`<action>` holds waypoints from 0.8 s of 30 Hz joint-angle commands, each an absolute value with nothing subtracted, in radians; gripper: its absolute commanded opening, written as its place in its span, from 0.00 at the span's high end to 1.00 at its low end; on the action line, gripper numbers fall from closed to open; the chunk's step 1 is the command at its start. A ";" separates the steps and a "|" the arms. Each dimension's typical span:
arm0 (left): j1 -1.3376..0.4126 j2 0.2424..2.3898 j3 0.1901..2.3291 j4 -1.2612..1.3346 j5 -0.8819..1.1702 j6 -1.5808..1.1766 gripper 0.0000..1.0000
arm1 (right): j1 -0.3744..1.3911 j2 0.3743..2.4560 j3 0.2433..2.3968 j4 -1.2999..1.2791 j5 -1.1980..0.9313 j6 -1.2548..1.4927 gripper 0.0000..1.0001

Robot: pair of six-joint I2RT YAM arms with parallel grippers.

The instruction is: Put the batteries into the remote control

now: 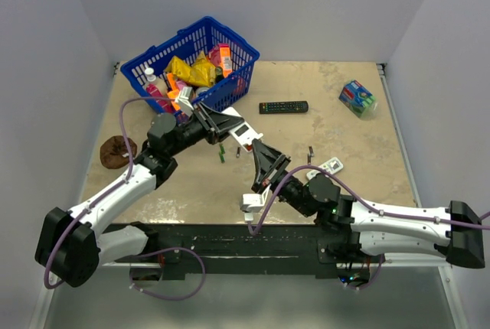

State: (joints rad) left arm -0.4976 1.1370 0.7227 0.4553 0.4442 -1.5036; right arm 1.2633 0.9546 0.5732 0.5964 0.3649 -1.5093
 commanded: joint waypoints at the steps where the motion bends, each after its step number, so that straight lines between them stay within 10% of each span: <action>1: -0.503 1.068 0.701 0.640 0.488 -1.670 1.00 | 1.258 0.962 0.531 0.565 0.393 -1.517 1.00; 24: -0.502 1.029 0.690 0.655 0.402 -1.835 1.00 | 1.258 0.930 0.548 0.459 0.356 -1.491 0.96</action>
State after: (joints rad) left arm -0.4969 1.0767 0.6430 0.4946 0.3492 -1.7622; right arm 1.2640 0.9035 0.5541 0.5453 0.3408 -1.5196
